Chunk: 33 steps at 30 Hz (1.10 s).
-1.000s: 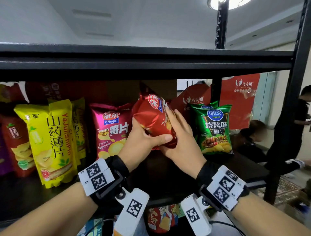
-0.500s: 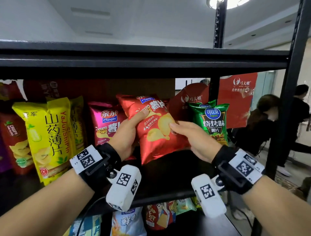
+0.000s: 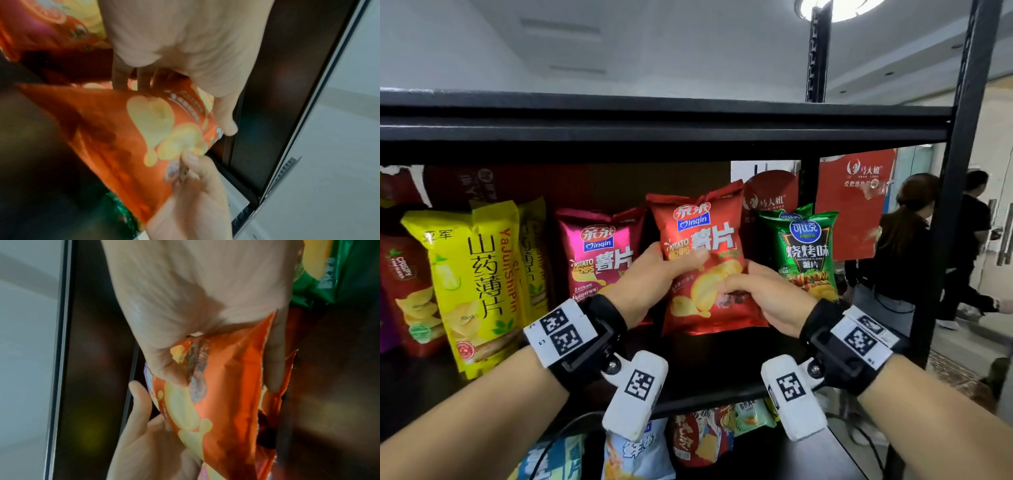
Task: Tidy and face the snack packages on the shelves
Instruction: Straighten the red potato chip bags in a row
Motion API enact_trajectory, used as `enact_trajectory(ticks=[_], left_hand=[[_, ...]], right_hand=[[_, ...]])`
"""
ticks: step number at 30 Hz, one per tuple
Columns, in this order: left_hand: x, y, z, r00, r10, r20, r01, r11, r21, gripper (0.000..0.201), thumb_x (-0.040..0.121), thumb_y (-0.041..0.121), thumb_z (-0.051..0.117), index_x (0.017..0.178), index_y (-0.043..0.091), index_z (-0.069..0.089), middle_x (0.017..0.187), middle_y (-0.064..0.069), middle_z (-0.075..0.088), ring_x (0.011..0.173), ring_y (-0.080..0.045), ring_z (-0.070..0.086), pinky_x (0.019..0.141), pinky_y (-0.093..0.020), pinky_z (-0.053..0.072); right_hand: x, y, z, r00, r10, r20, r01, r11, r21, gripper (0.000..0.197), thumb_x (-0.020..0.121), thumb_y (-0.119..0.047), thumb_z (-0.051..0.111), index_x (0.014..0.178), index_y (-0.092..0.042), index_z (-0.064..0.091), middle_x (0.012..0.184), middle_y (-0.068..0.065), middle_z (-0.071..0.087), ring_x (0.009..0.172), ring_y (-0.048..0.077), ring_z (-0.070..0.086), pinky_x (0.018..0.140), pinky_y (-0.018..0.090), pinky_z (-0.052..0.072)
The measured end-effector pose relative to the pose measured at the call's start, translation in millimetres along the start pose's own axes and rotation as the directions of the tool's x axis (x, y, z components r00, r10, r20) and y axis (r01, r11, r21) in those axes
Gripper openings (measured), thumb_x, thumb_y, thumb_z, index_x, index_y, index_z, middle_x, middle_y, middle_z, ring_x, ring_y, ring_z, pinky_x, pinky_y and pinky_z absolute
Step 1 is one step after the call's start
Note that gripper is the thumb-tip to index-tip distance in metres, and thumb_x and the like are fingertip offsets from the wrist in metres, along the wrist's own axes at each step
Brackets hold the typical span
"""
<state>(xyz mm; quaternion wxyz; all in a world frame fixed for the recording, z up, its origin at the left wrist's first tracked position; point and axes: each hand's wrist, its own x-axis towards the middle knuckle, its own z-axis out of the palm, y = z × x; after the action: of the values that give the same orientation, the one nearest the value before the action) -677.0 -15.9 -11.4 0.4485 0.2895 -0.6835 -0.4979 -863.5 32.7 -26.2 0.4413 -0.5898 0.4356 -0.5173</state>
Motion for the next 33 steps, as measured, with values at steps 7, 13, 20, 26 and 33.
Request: enact_trajectory(ticks=[7, 13, 20, 26, 33], left_hand=[[10, -10, 13, 0.966, 0.111, -0.235, -0.077, 0.986, 0.151, 0.057, 0.061, 0.022, 0.096, 0.109, 0.022, 0.066, 0.096, 0.005, 0.079, 0.086, -0.013, 0.076, 0.073, -0.030, 0.061], [33, -18, 6, 0.910, 0.034, -0.414, 0.035, 0.987, 0.157, 0.074, 0.062, 0.023, 0.096, 0.120, 0.009, 0.053, 0.109, -0.006, 0.073, 0.096, -0.024, 0.073, 0.088, -0.046, 0.060], [38, -36, 4, 0.896, -0.063, -0.440, 0.188, 0.950, 0.247, 0.065, 0.075, 0.021, 0.089, 0.113, 0.011, 0.038, 0.106, -0.004, 0.061, 0.095, -0.020, 0.064, 0.071, -0.032, 0.054], [36, -37, 8, 0.871, 0.036, -0.489, 0.112, 0.956, 0.270, 0.069, 0.075, 0.015, 0.089, 0.116, 0.011, 0.034, 0.103, -0.001, 0.062, 0.089, -0.010, 0.063, 0.068, -0.024, 0.050], [18, -28, 15, 0.827, 0.294, -0.479, -0.063, 0.896, 0.441, 0.074, 0.086, 0.006, 0.077, 0.146, 0.011, 0.033, 0.134, 0.000, 0.054, 0.126, -0.017, 0.055, 0.106, -0.036, 0.048]], right_hand=[[6, 8, -5, 0.989, -0.068, -0.135, 0.042, 0.981, -0.189, 0.059, 0.063, -0.011, 0.061, 0.122, -0.012, 0.061, 0.117, 0.013, 0.069, 0.106, 0.025, 0.066, 0.100, 0.040, 0.052], [9, 4, -63, 0.687, -0.419, -0.593, 0.092, 0.861, -0.501, 0.067, 0.081, -0.015, 0.074, 0.140, -0.008, 0.042, 0.136, 0.009, 0.047, 0.124, 0.023, 0.045, 0.107, 0.038, 0.039], [26, 18, -115, 0.762, -0.053, -0.645, -0.186, 0.937, -0.296, 0.105, 0.068, -0.038, 0.089, 0.142, 0.002, 0.026, 0.136, 0.015, 0.049, 0.126, 0.033, 0.048, 0.106, 0.047, 0.042], [37, 24, -118, 0.791, -0.030, -0.612, -0.152, 0.958, -0.244, 0.078, 0.065, -0.026, 0.092, 0.112, -0.005, 0.033, 0.087, 0.000, 0.052, 0.075, 0.011, 0.050, 0.069, 0.036, 0.047], [40, 28, -117, 0.864, -0.069, -0.499, -0.065, 0.967, -0.246, 0.032, 0.066, -0.018, 0.090, 0.054, -0.018, 0.060, 0.052, -0.008, 0.055, 0.051, 0.014, 0.046, 0.061, 0.028, 0.039]])
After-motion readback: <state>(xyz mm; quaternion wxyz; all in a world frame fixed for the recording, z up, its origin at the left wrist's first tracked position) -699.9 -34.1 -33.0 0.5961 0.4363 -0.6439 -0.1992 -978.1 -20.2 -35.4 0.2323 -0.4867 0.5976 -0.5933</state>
